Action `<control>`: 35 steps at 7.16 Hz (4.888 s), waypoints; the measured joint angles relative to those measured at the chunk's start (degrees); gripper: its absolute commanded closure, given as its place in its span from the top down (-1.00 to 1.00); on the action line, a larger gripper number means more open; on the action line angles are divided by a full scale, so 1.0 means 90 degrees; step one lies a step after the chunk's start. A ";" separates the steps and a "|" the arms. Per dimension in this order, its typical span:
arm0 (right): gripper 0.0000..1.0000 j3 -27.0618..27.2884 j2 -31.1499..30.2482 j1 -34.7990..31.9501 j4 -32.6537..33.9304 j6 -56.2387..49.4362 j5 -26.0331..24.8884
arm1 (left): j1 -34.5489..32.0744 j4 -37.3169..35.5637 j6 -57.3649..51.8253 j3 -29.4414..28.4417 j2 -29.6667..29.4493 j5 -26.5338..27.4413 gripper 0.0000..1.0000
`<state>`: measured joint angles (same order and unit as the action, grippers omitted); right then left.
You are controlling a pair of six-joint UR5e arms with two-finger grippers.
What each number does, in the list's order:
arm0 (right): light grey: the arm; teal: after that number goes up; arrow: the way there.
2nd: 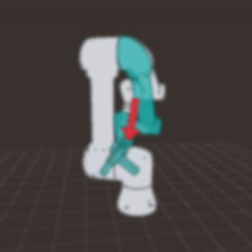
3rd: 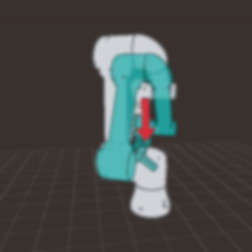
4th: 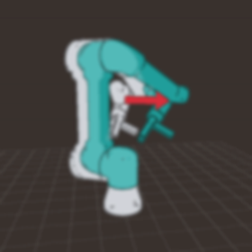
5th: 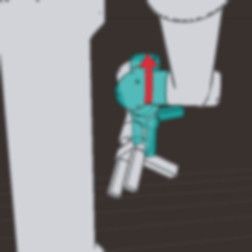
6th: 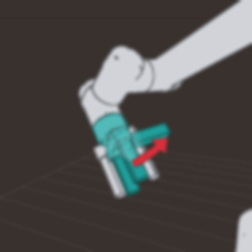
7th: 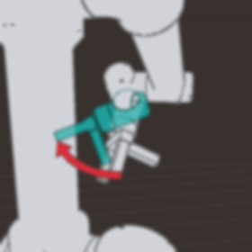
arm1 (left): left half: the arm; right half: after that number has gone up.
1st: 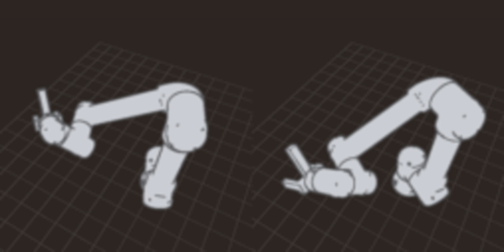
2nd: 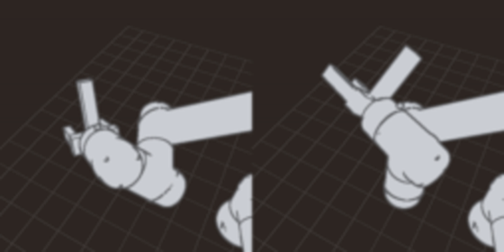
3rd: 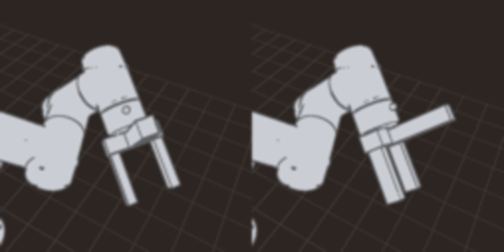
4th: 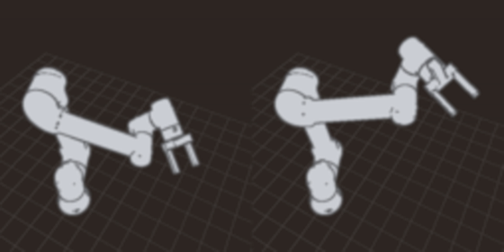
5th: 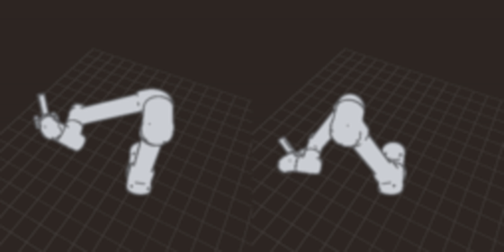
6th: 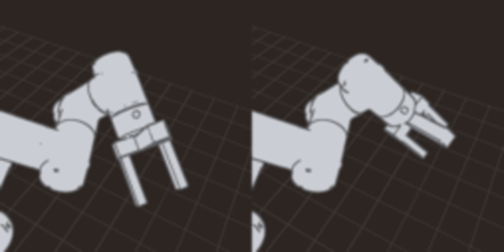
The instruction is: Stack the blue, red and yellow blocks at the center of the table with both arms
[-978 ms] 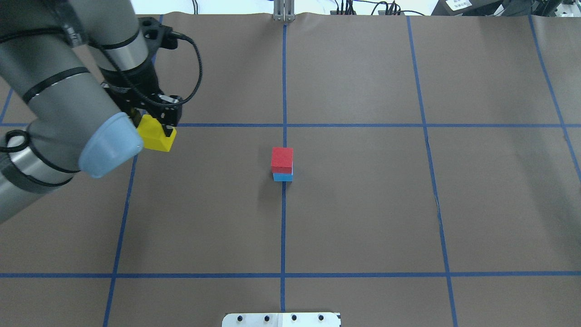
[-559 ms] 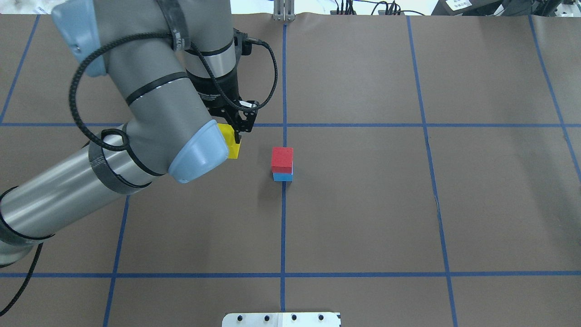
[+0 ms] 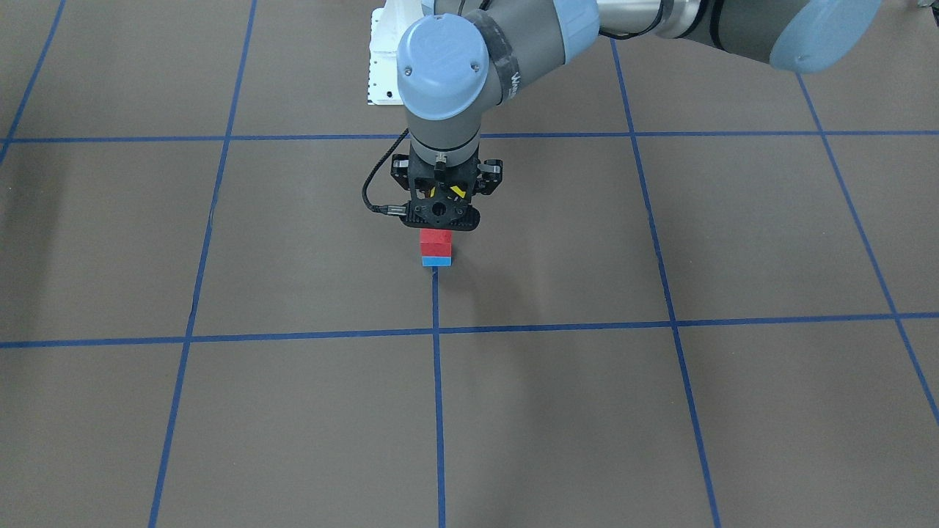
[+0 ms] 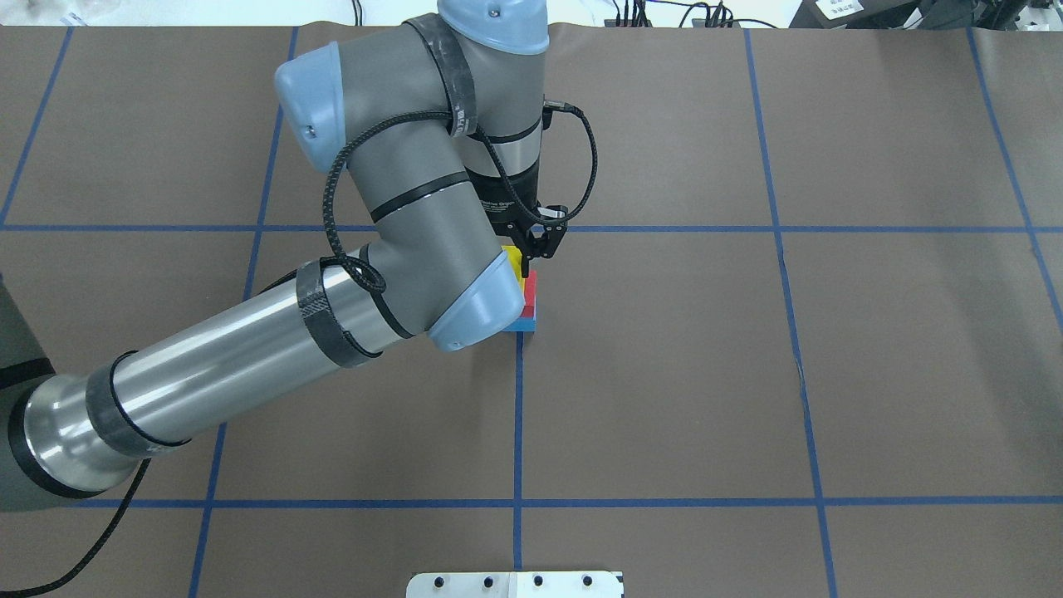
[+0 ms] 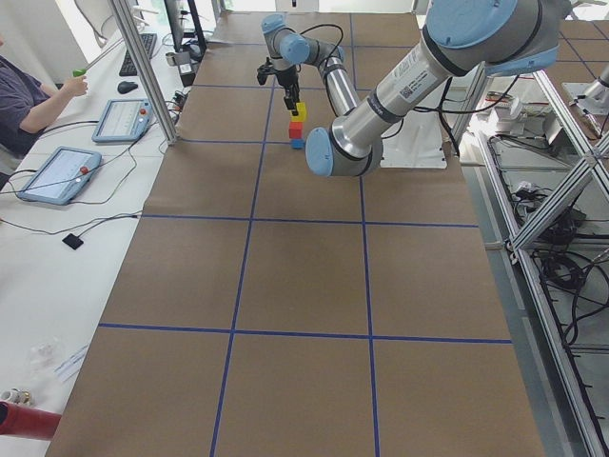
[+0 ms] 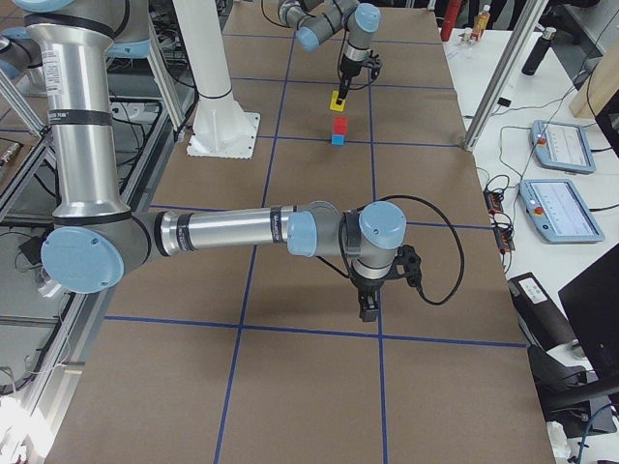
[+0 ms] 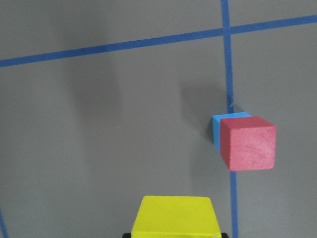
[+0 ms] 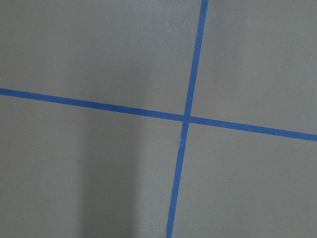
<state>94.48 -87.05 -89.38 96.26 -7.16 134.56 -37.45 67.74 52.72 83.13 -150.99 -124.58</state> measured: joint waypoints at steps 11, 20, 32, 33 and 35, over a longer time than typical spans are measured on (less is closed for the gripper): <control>0.99 -0.0029 -0.0005 -0.0001 -0.0002 -0.0005 -0.0004 | 0.0107 0.0584 0.0184 -0.0663 -0.0109 0.0294 0.99; 0.99 -0.0004 -0.0014 -0.0026 -0.0046 0.0028 0.0014 | -0.0458 -0.0909 -0.0276 0.2453 0.1015 0.0535 1.00; 0.99 0.0148 -0.0587 -0.0313 -0.0582 0.0129 0.0074 | -0.5992 0.2419 -0.7236 0.0903 0.6562 -0.0912 1.00; 0.99 0.0200 -0.0574 -0.0313 -0.0466 0.0136 0.0077 | -0.5994 0.2429 -0.7144 0.0914 0.6607 -0.0912 1.00; 0.99 0.0277 -0.0571 -0.0312 -0.0384 0.0286 0.0065 | -0.5995 0.2428 -0.7095 0.0926 0.6643 -0.0903 1.00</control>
<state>96.98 -92.20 -92.18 92.80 -4.58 135.15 -91.40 89.59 -11.13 91.46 -91.20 -132.70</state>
